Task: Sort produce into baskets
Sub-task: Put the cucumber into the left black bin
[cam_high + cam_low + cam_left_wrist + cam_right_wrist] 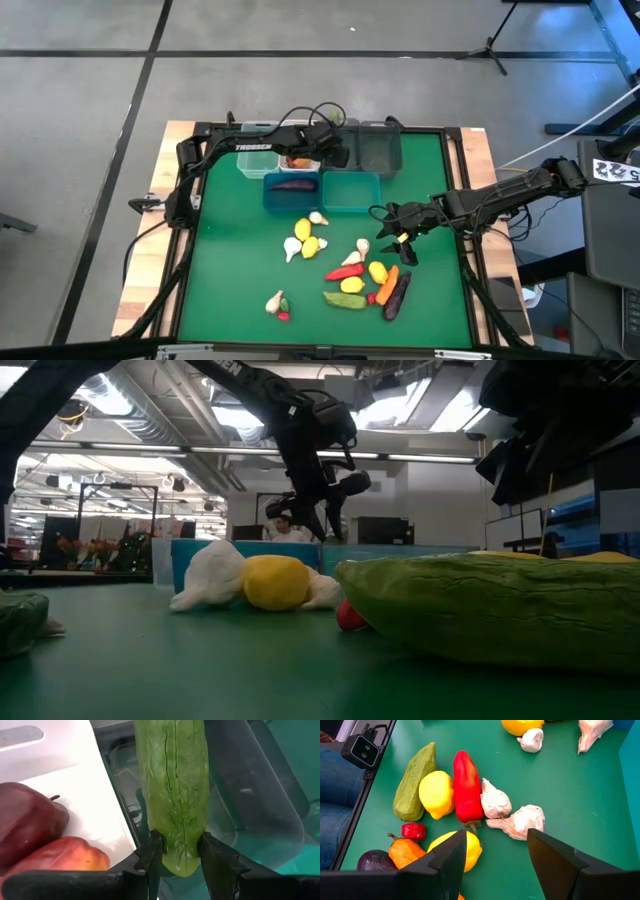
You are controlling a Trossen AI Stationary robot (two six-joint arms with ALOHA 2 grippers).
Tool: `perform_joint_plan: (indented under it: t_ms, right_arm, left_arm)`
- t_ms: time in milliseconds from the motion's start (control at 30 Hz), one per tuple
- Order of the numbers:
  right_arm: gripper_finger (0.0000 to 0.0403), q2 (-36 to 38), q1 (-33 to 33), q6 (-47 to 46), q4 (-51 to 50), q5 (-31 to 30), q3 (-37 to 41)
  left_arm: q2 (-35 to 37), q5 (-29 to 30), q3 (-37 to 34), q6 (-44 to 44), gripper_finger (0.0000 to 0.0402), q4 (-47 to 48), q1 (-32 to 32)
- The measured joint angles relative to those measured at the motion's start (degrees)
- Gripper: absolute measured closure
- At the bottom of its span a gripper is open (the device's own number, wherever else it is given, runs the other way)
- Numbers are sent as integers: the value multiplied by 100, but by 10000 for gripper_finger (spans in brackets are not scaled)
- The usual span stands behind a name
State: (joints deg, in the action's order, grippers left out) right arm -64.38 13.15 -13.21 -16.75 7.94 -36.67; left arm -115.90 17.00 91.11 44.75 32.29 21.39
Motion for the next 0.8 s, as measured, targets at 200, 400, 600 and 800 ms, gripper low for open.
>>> perform_joint_plan:
  t_ms: [200, 400, 600, 800]
  right_arm:
    - [194, 0, 0, 0, 0, 0, 0]
    - [194, 0, -1, 0, 0, 0, 0]
    - [194, 0, 0, 2, -2, 0, 0]
    - [194, 2, 0, 2, -23, 0, 0]
  left_arm:
    - [1, 3, 0, -199, 269, -1, -26]
    - [0, -9, 0, -323, 198, -37, -42]
    - [23, -117, 0, -393, 154, -36, -39]
    - [265, -1555, 1, -1696, 149, -83, -112]
